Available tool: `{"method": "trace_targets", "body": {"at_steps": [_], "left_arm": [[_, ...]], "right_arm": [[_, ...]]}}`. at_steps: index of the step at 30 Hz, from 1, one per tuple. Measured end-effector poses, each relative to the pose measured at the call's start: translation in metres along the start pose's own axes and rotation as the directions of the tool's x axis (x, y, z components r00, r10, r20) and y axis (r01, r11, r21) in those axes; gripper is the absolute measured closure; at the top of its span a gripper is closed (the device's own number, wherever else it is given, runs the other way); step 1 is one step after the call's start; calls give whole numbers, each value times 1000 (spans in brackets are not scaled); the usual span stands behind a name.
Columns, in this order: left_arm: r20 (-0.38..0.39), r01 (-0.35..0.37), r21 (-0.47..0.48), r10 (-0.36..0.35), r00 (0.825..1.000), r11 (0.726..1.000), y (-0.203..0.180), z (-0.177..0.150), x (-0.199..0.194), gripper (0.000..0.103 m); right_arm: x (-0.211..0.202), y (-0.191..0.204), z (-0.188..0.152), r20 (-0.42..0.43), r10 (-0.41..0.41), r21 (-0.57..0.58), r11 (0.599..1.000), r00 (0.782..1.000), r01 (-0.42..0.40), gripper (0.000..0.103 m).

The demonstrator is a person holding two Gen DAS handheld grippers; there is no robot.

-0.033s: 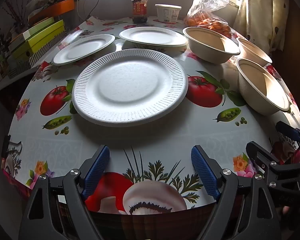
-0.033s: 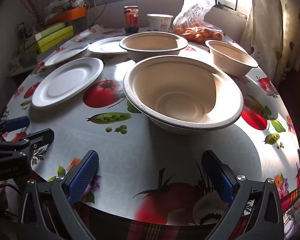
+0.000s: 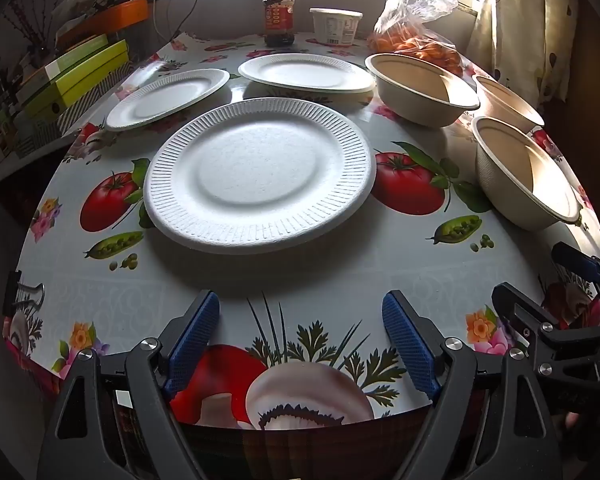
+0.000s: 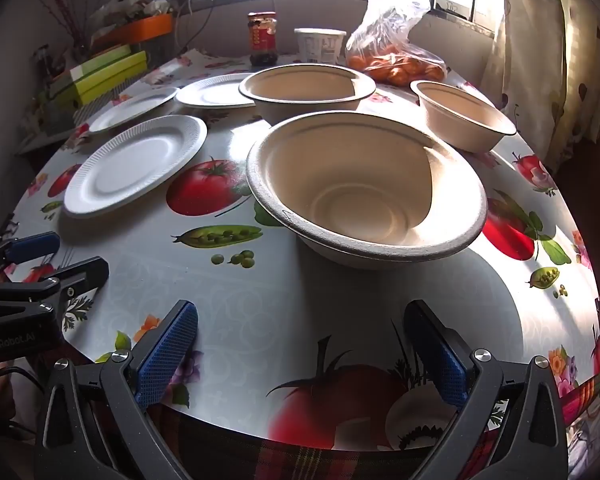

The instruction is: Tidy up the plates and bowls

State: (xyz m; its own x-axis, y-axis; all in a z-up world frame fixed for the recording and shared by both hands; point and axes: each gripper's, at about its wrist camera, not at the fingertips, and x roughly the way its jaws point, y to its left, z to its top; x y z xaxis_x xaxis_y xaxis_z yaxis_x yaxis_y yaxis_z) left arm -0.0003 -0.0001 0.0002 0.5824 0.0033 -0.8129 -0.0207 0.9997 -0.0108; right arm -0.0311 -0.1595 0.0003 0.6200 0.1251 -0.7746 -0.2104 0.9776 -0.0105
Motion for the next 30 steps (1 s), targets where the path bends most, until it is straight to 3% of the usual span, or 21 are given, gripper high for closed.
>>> {"method": "trace_targets", "body": {"at_steps": [14, 19, 30], "left_arm": [[2, 29, 34, -29, 1000, 999, -4, -5, -3, 19], [-26, 55, 36, -54, 998, 998, -5, -3, -4, 19], [130, -36, 19, 34, 991, 999, 1, 1, -44, 19]], "right_arm": [[0, -1, 2, -7, 12, -6, 1000, 1000, -12, 0], [-16, 10, 1, 46, 24, -32, 999, 999, -23, 0], [-36, 13, 6, 115, 7, -34, 999, 993, -3, 0]]}}
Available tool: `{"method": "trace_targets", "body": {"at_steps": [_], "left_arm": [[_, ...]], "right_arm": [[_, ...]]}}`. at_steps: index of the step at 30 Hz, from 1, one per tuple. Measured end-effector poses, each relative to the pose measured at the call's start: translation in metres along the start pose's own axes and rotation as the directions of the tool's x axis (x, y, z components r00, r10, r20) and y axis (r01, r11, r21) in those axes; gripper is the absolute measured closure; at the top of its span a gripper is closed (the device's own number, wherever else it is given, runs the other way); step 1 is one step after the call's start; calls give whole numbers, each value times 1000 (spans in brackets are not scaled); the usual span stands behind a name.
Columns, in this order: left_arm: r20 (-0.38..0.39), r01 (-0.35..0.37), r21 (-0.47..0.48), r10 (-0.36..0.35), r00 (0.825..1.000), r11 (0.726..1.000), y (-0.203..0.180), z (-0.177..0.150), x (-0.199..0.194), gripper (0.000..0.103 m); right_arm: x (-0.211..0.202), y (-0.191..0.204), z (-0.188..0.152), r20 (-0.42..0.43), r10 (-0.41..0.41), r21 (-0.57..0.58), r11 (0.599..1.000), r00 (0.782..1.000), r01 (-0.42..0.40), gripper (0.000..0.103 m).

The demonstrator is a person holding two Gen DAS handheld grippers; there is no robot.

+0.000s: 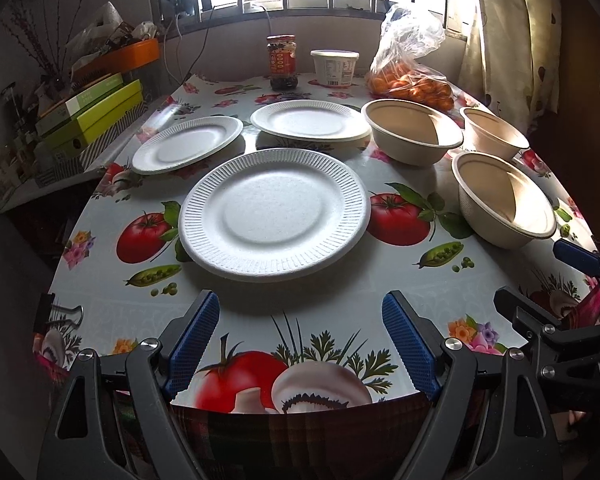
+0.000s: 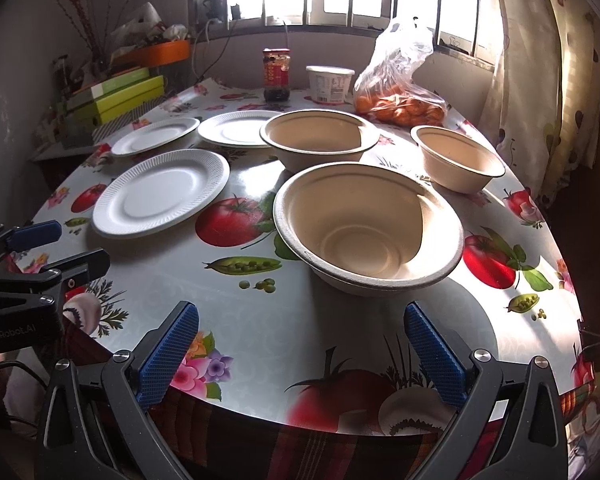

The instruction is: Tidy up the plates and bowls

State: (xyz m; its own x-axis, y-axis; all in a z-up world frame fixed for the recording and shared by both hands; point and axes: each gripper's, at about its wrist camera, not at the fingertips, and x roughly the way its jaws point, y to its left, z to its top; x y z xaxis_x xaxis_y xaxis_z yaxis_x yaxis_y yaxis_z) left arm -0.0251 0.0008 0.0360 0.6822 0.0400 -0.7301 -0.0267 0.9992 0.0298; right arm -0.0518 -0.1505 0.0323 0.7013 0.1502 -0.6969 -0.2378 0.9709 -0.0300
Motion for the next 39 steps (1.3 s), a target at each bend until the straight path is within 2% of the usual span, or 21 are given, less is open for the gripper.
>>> {"method": "trace_targets", "body": {"at_steps": [14, 39], "left_arm": [[77, -41, -30, 44, 996, 999, 4, 11, -16, 19], [88, -69, -34, 72, 994, 997, 3, 16, -16, 19]], "right_arm": [[-5, 3, 14, 25, -36, 9, 999, 999, 36, 0], [-6, -4, 21, 29, -49, 31, 998, 998, 48, 0]]}}
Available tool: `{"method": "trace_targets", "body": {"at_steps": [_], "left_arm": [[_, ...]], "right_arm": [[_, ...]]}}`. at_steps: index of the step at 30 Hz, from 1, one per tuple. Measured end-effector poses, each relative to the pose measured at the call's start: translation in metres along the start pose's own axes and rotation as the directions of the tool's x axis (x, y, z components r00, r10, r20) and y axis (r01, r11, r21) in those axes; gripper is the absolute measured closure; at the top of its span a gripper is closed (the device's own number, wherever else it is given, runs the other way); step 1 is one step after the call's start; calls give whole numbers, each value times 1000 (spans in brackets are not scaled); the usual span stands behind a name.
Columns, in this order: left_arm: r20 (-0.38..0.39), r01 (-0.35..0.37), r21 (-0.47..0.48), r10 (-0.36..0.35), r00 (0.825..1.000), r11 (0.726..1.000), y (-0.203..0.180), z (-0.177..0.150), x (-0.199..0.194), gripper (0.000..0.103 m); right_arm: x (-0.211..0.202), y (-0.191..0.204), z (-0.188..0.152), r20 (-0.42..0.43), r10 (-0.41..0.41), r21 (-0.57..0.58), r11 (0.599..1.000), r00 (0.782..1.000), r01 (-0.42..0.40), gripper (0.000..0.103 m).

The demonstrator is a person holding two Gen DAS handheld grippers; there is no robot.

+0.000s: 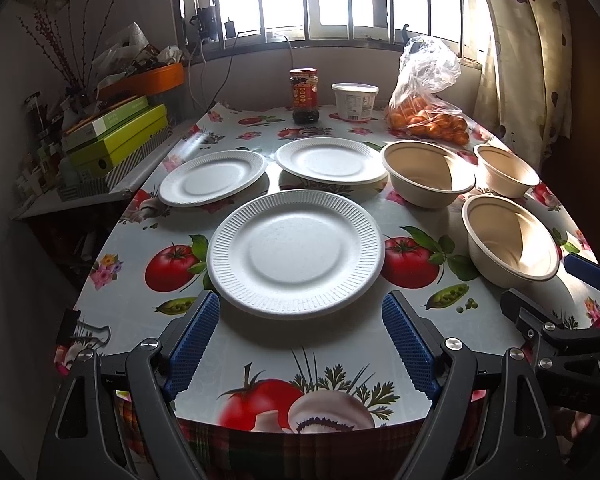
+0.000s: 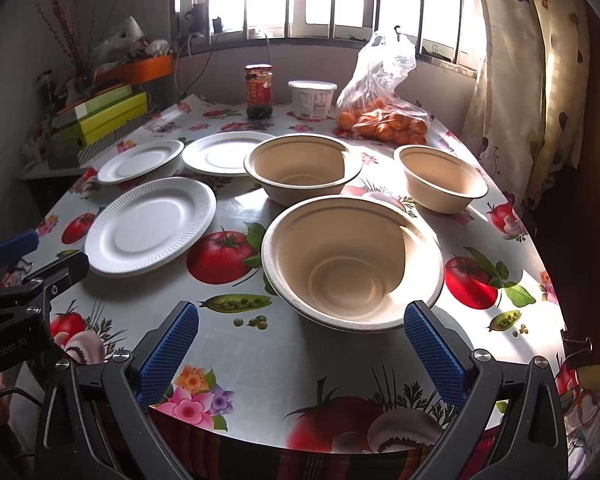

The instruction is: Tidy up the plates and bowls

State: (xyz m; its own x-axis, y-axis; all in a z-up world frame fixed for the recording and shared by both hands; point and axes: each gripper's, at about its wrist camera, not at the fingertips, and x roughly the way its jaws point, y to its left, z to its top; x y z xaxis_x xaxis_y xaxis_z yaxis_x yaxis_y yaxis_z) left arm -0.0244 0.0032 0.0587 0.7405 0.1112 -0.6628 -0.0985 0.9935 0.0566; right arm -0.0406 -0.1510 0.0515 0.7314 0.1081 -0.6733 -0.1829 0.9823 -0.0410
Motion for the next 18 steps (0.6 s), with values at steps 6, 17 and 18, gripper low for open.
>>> {"method": "trace_targets", "body": {"at_steps": [6, 17, 18], "left_arm": [[1, -3, 3, 3, 1000, 1000, 1, 0, -1, 19], [1, -8, 3, 8, 1000, 1000, 2, -2, -3, 19], [1, -8, 3, 8, 1000, 1000, 2, -2, -3, 19]], "right_arm": [[1, -1, 0, -1, 0, 3, 1000, 1000, 0, 0], [1, -2, 0, -2, -1, 5, 1000, 1000, 1, 0], [1, -2, 0, -4, -1, 6, 1000, 1000, 1, 0]]}}
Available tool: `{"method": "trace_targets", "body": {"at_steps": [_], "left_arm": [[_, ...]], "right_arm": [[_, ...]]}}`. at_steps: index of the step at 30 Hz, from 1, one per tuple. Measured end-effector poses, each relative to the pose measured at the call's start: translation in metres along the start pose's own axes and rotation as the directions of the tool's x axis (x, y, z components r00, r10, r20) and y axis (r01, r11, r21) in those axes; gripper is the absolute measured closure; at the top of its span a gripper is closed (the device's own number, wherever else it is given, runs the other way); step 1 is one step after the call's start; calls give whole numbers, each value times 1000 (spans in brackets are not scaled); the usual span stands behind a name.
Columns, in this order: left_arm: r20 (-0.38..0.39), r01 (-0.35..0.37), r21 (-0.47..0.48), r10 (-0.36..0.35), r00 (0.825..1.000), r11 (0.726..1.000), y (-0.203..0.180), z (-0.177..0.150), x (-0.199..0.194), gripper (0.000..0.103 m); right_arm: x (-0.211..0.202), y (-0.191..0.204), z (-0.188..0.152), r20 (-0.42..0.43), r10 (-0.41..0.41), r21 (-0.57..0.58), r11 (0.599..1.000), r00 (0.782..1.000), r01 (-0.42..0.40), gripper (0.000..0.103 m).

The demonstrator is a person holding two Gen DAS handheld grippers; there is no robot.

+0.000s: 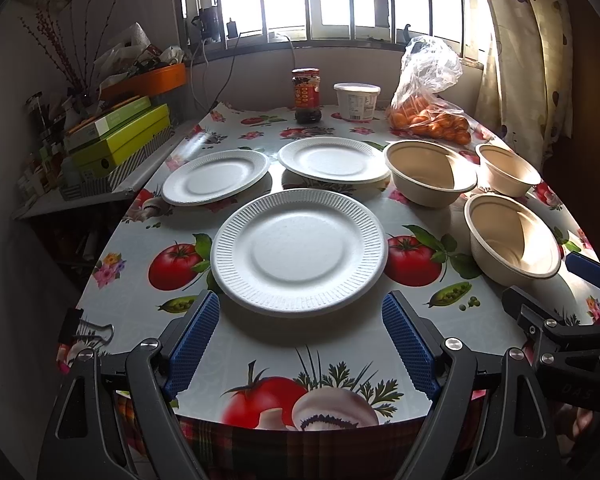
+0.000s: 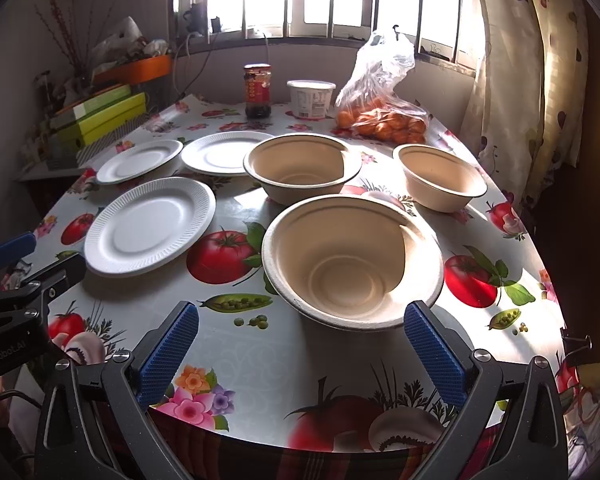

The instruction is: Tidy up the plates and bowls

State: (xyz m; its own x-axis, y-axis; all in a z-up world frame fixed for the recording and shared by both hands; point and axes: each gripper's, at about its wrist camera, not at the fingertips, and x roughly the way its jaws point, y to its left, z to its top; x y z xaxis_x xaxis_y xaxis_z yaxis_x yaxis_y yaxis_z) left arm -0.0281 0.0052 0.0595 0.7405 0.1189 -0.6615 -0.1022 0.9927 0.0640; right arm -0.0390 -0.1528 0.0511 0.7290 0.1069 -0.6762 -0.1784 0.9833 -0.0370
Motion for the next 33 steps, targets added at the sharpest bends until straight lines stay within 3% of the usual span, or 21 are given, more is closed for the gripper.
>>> {"method": "trace_targets", "body": {"at_steps": [33], "left_arm": [[6, -8, 7, 8, 1000, 1000, 6, 7, 3, 19]], "right_arm": [[1, -1, 8, 10, 0, 4, 1000, 1000, 0, 0]]}}
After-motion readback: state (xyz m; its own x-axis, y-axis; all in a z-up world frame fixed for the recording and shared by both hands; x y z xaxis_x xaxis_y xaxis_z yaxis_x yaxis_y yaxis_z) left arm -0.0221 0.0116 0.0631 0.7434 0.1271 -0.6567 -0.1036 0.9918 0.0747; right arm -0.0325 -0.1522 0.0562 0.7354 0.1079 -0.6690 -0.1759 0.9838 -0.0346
